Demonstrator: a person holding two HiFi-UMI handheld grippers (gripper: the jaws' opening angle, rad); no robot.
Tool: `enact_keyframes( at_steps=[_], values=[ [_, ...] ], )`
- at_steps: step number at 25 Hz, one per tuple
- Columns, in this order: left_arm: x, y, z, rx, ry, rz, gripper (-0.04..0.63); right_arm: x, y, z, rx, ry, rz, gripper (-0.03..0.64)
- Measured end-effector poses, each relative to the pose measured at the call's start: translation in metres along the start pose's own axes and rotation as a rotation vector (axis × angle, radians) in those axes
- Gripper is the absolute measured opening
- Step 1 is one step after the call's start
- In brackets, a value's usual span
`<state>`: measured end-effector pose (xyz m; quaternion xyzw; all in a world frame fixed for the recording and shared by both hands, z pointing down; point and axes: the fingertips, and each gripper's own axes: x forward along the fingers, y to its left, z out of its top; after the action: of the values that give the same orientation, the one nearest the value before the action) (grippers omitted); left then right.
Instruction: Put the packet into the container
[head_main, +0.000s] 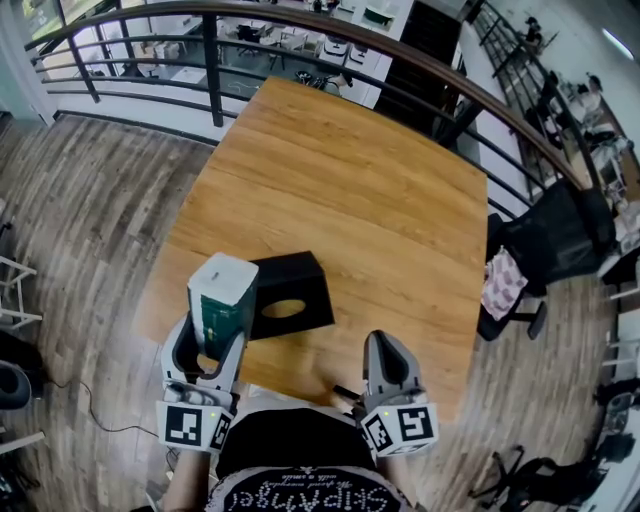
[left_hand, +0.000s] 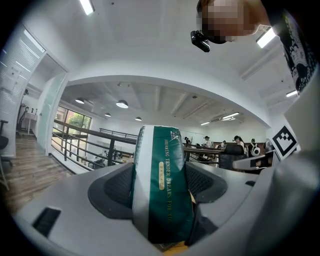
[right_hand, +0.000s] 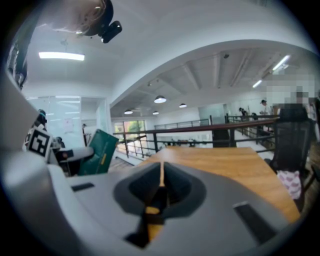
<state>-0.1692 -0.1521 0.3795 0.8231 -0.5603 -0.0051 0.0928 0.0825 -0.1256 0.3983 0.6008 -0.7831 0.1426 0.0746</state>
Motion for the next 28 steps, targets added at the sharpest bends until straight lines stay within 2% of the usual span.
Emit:
enact_keyframes(
  at_steps=[13,17,22,28],
  values=[
    [0.006,-0.011,0.007,0.034,0.000,0.000,0.348,-0.002,-0.016,-0.001,0.018,0.000,-0.006,0.040],
    [0.005,-0.011,0.012,0.055,0.007,-0.038,0.348,-0.001,-0.018,-0.001,0.019,-0.004,-0.002,0.040],
    [0.005,-0.001,0.028,0.118,0.010,-0.062,0.348,-0.001,-0.018,0.001,0.018,-0.011,-0.003,0.040],
    [0.017,0.005,0.035,0.154,0.052,-0.131,0.348,-0.002,-0.023,0.004,0.017,-0.022,-0.026,0.040]
  ],
)
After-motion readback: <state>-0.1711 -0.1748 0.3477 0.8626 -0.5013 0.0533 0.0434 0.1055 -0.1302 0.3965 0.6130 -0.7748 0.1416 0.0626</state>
